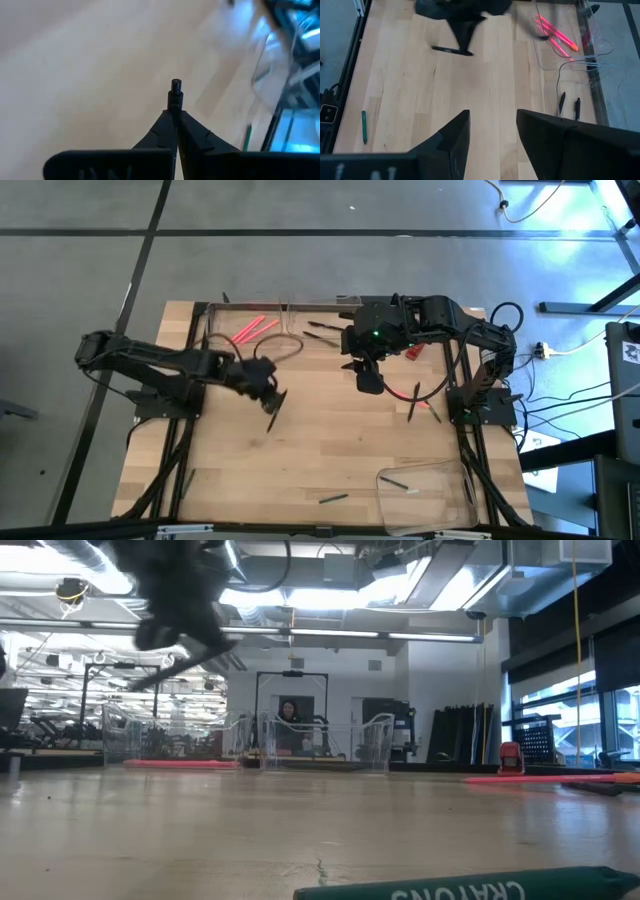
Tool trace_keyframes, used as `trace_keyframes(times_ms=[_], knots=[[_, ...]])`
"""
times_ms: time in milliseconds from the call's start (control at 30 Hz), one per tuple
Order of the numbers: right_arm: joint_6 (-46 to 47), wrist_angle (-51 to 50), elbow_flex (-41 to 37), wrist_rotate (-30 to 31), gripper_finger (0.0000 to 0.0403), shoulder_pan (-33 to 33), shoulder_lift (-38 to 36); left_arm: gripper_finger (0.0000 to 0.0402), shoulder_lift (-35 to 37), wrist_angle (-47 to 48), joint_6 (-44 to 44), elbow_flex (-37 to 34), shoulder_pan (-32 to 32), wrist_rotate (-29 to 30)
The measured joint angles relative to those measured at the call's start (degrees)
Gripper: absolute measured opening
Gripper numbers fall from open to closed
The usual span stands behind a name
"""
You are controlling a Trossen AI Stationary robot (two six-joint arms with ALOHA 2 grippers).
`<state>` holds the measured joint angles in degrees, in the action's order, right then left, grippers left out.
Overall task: Sort crayons/erasers/pens/pencils in bins
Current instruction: Put the black pen into the top right transparent bin
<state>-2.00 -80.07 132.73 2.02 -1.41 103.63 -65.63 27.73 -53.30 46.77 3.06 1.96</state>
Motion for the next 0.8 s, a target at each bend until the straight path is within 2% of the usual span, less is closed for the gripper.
trace_keyframes(times_ms=[133, 267, 467, 800], knots=[[0.00, 0.00, 0.00, 0.30, 0.0165, 0.00, 0.00, 0.0001, 0.07, -4.41, 8.94, 0.01, -7.06, -1.15], [-0.01, 0.00, 0.00, 3.36, 0.0165, 0.00, 0.00, 0.0001, 0.07, -9.46, 17.23, 0.01, -13.95, -1.68], [0.26, 0.02, 0.00, 6.56, 0.0165, 0.17, 0.00, 0.0001, 0.05, -18.40, 26.67, 0.01, -23.40, -5.95], [0.28, 0.91, 0.00, 6.54, 0.0165, 0.33, 0.00, 0.0000, -1.91, -37.33, 41.68, 0.08, -35.87, -5.97]])
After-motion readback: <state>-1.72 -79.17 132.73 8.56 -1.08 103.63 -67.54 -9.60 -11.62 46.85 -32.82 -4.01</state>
